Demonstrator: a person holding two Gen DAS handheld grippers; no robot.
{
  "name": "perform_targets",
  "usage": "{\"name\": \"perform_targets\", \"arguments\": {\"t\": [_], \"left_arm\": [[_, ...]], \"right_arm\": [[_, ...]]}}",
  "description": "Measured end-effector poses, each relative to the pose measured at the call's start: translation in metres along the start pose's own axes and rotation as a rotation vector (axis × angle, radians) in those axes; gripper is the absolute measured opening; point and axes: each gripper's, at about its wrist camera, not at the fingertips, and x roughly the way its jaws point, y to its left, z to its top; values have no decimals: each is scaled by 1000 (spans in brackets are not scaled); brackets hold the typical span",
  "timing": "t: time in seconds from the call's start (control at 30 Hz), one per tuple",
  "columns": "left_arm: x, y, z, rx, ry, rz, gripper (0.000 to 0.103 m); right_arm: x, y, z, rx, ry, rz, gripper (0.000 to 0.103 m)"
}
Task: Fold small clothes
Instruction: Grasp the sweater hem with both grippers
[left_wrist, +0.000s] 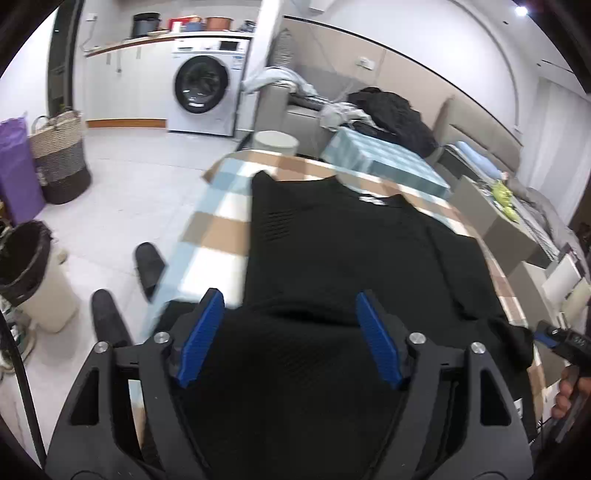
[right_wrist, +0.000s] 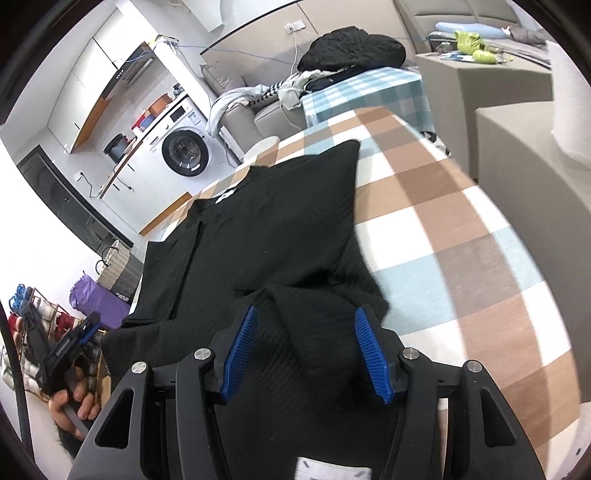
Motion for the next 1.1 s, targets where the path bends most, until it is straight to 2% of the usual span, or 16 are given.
{"name": "perform_targets", "arguments": {"t": [0.07,0.13,0.27,0.37,0.43,0.47,0.5,0.57,0.6,0.73,0.83,0.9,0.97,1.1], "left_arm": [[-6,16,-7,-10,2,36,80],[-10,32,-15,-24,14,68,80],[-11,55,-31,-58,60,86,80],[-9,62,-41,-46,77,107,80],[-7,61,-45,-40,83,119,80],[-7,63,-46,-40,91,119,80],[-6,59,-45,-39,93,117,80],[-5,56,-44,-28,91,116,80],[-3,52,-43,-23,89,118,80],[1,47,-41,-17,87,119,80],[3,49,-40,-24,88,129,80],[5,52,-41,-34,96,131,80],[10,55,-42,-37,113,130,80],[22,59,-47,-36,162,121,80]], "right_arm": [[-5,-8,-1,-6,-3,-32,70],[-4,-16,-4,-13,19,-41,70],[10,-19,-17,-51,118,15,73],[22,-8,-28,-136,129,-17,73],[31,-4,-29,-170,134,-42,61],[33,-3,-27,-177,124,-28,39],[34,-3,-24,-183,115,-8,22],[31,-4,-14,-184,71,-8,8],[29,-7,-8,-171,45,-8,7],[29,-34,14,-47,24,-16,7],[35,-44,16,-22,79,-7,20],[32,-47,11,-18,81,37,49],[31,-48,0,-36,93,82,51],[31,-36,-20,-163,96,19,51]]}}
